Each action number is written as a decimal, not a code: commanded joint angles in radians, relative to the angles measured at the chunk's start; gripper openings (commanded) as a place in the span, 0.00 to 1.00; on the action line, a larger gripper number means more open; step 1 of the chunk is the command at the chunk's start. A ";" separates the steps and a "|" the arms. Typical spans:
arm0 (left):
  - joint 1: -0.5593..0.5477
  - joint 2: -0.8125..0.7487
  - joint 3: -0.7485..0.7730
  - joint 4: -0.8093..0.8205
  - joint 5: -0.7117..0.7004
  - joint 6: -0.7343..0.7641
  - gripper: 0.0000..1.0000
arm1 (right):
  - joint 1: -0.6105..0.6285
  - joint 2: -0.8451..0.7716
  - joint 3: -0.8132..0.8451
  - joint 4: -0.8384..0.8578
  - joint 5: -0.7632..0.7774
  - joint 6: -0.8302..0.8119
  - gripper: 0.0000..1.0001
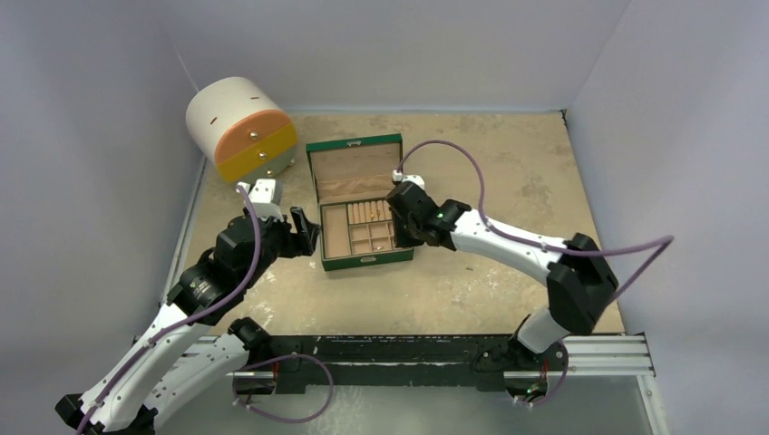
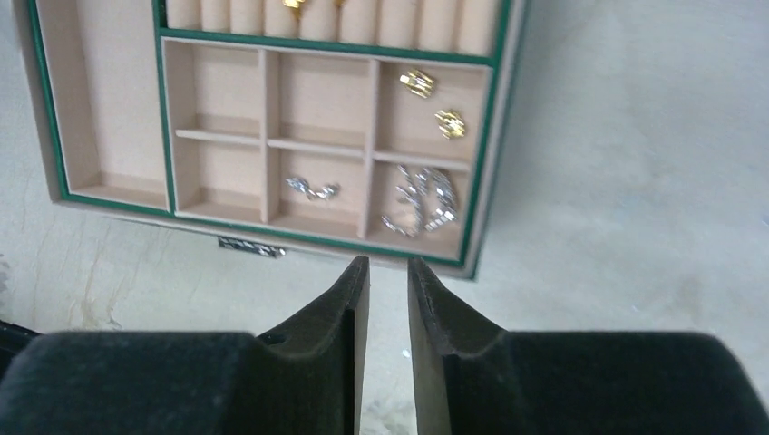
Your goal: Organize the mixed jewelry
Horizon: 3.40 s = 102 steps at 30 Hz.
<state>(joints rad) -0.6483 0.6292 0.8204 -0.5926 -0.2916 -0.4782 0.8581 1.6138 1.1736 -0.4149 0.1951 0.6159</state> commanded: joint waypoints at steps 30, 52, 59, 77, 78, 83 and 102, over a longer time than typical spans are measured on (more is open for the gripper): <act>0.016 0.031 0.005 0.042 0.019 0.012 0.69 | -0.339 -0.343 -0.514 -0.046 0.117 0.240 0.34; 0.018 0.023 0.005 0.043 0.019 0.012 0.69 | -0.383 -0.286 -0.523 -0.016 0.121 0.376 0.35; 0.019 0.021 0.004 0.043 0.019 0.012 0.69 | -0.382 -0.289 -0.532 -0.021 0.119 0.377 0.28; 0.021 0.020 0.004 0.043 0.020 0.012 0.69 | -0.382 -0.302 -0.522 -0.035 0.125 0.366 0.03; 0.020 0.019 0.005 0.043 0.019 0.012 0.69 | -0.382 -0.305 -0.520 -0.036 0.127 0.364 0.03; 0.022 0.020 0.005 0.043 0.022 0.013 0.69 | -0.383 -0.320 -0.502 -0.049 0.137 0.350 0.00; 0.032 0.016 0.005 0.047 0.032 0.016 0.69 | -0.383 -0.432 -0.407 0.015 0.071 0.148 0.00</act>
<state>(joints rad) -0.6262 0.6540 0.8204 -0.5922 -0.2665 -0.4778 0.4812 1.2182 0.6964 -0.4465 0.2939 0.8597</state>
